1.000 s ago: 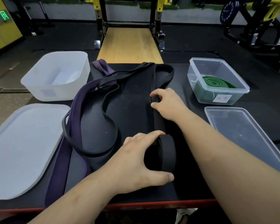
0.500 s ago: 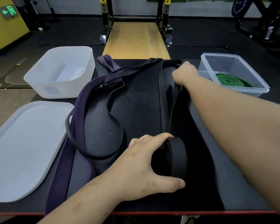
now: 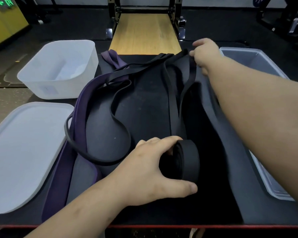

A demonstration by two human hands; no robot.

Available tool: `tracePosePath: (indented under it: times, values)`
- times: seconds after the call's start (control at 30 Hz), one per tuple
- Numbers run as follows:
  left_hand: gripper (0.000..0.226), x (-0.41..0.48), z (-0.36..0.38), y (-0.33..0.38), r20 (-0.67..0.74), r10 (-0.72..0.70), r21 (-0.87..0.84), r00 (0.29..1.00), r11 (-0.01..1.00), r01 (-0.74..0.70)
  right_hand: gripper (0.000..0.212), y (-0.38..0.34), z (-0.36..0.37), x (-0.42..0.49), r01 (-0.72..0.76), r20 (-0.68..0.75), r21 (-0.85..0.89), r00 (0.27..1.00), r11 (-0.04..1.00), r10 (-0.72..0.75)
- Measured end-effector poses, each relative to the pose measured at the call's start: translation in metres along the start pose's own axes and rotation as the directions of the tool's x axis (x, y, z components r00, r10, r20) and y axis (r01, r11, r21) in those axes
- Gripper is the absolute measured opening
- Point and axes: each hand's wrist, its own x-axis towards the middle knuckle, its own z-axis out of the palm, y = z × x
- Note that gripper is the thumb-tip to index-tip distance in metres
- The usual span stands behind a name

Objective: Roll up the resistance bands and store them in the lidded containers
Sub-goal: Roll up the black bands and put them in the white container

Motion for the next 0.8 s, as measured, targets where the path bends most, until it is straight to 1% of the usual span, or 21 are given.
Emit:
tracePosePath:
  times: [0.03, 0.1, 0.13, 0.17, 0.23, 0.33, 0.4, 0.43, 0.53, 0.57, 0.6, 0.63, 0.67, 0.7, 0.77, 0.8]
  values:
    - [0.073, 0.000, 0.000, 0.000, 0.000, -0.005, -0.002, 1.000, 1.000, 0.005, 0.021, -0.003, -0.001, 0.001, -0.033, 0.028, 0.061, 0.999, 0.998, 0.031]
    - [0.073, -0.001, 0.000, 0.002, 0.000, -0.011, -0.002, 1.000, 1.000, 0.011, 0.013, -0.013, -0.007, -0.009, -0.131, 0.144, 0.050, 0.982, 0.990, 0.122]
    - [0.073, -0.001, 0.000, 0.003, 0.003, -0.010, -0.001, 1.000, 1.000, 0.010, 0.013, -0.013, -0.008, -0.010, -0.142, 0.170, -0.015, 0.975, 0.990, 0.142]
    - [0.074, -0.001, 0.000, 0.003, 0.005, -0.009, 0.001, 1.000, 1.000, 0.009, 0.012, -0.017, -0.012, -0.016, -0.177, 0.215, -0.019, 0.961, 0.984, 0.177]
    - [0.075, -0.001, 0.000, 0.004, 0.001, -0.006, 0.004, 1.000, 1.000, 0.006, 0.007, -0.017, -0.015, -0.014, -0.173, 0.270, -0.097, 0.943, 0.980, 0.193]
    - [0.074, -0.001, 0.000, 0.004, -0.002, -0.004, 0.002, 1.000, 1.000, 0.004, 0.021, -0.019, -0.020, -0.014, -0.143, 0.308, -0.217, 0.929, 0.966, 0.207]
    - [0.076, -0.002, 0.000, 0.004, -0.002, -0.011, -0.005, 1.000, 1.000, 0.011, 0.024, -0.022, -0.022, -0.014, -0.140, 0.337, -0.196, 0.920, 0.971, 0.200]
    - [0.077, -0.003, 0.000, 0.004, -0.005, -0.011, -0.004, 1.000, 1.000, 0.011, 0.023, -0.026, -0.023, -0.019, -0.134, 0.332, -0.187, 0.924, 0.973, 0.191]
    - [0.078, -0.003, 0.000, 0.003, -0.006, -0.009, 0.000, 1.000, 1.000, 0.009, 0.007, -0.031, -0.021, -0.012, -0.091, 0.298, -0.095, 0.947, 0.991, 0.115]
    - [0.079, -0.003, 0.000, 0.003, -0.004, -0.012, 0.002, 1.000, 1.000, 0.012, 0.004, -0.037, -0.020, -0.017, -0.043, 0.262, -0.132, 0.962, 0.990, 0.077]
    - [0.079, -0.004, 0.000, 0.003, 0.000, -0.015, 0.004, 1.000, 1.000, 0.015, 0.006, -0.039, -0.021, -0.015, 0.033, 0.226, -0.244, 0.974, 0.969, 0.024]
    - [0.079, -0.004, 0.000, 0.003, 0.002, -0.016, 0.006, 1.000, 1.000, 0.016, 0.010, -0.043, -0.020, -0.015, 0.096, 0.209, -0.384, 0.978, 0.918, -0.014]
    - [0.078, -0.004, 0.000, 0.003, -0.001, -0.015, 0.006, 1.000, 1.000, 0.015, 0.017, -0.045, -0.018, -0.013, 0.164, 0.171, -0.521, 0.982, 0.838, -0.086]
    - [0.078, -0.004, 0.000, 0.003, -0.005, -0.013, 0.006, 1.000, 1.000, 0.013, 0.023, -0.047, -0.017, -0.012, 0.213, 0.130, -0.609, 0.977, 0.764, -0.169]
    - [0.078, -0.005, 0.001, 0.003, -0.008, -0.014, 0.001, 1.000, 1.000, 0.014, 0.032, -0.047, -0.016, -0.014, 0.248, 0.053, -0.704, 0.953, 0.666, -0.299]
    - [0.077, -0.005, 0.001, 0.003, -0.008, -0.015, -0.004, 1.000, 1.000, 0.015, 0.034, -0.046, -0.016, -0.015, 0.261, 0.011, -0.737, 0.927, 0.624, -0.374]
